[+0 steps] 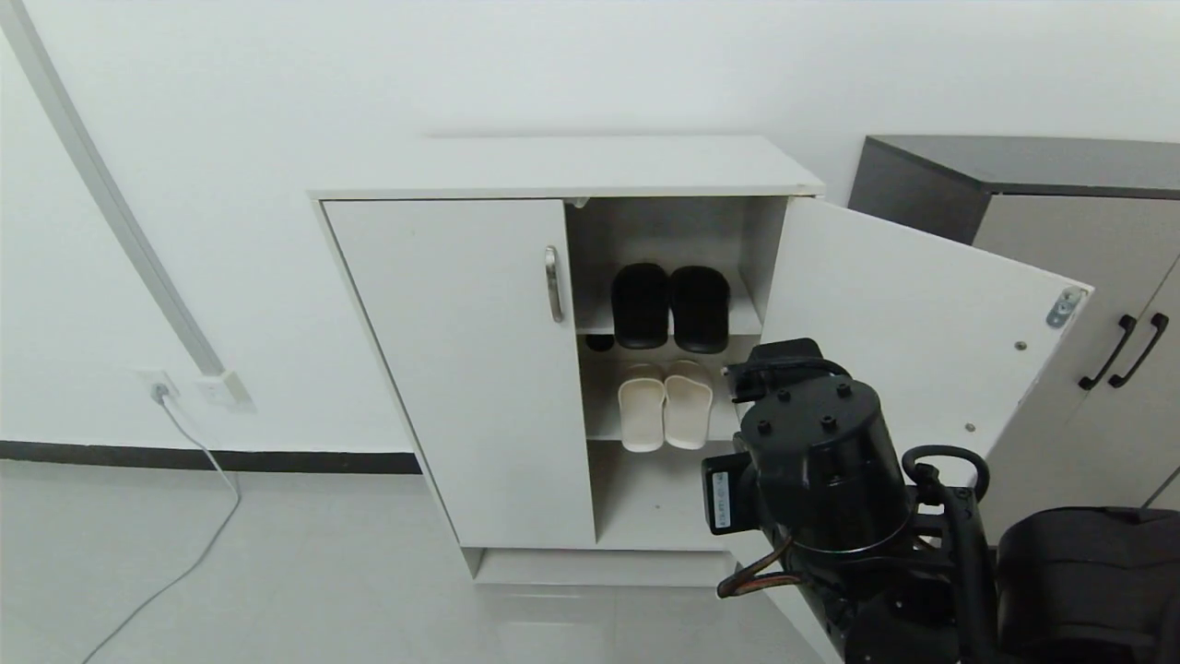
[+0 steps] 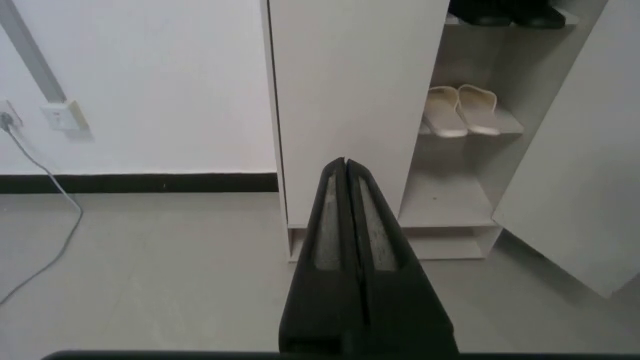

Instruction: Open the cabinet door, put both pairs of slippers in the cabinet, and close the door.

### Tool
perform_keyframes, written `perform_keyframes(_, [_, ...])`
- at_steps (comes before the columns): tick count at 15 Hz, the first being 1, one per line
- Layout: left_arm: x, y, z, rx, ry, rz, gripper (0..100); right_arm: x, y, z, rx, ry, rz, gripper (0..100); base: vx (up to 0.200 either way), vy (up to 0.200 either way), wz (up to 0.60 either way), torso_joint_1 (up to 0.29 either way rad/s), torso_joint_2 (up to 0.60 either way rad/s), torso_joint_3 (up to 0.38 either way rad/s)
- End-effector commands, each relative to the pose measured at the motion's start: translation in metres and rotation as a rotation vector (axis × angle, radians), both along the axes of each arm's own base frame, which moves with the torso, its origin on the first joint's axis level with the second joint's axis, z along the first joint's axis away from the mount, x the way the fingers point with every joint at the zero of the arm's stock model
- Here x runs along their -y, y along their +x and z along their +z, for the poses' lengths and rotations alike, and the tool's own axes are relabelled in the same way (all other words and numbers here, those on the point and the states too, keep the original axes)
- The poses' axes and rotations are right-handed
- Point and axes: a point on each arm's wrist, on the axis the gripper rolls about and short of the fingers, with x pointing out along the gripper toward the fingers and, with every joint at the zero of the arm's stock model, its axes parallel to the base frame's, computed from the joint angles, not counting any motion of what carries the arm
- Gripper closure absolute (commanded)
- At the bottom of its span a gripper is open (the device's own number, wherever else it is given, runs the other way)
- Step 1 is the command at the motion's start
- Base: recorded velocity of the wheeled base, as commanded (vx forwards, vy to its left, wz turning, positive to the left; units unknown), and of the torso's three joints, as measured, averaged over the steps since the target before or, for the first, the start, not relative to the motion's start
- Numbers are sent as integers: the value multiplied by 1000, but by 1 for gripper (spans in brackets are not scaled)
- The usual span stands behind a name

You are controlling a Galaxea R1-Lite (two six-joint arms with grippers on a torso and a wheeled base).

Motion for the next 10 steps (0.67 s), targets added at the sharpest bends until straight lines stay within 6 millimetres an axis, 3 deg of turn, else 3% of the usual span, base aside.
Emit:
perform_keyframes(1, [0,0,0,-1,0,1,100,0,0,0,0,-1,1,100,0,0,0,144,-461,-339])
perform_keyframes(10, [0,0,0,-1,0,1,100,0,0,-2,-3,-4,1,100,0,0,0,162,-481,-317])
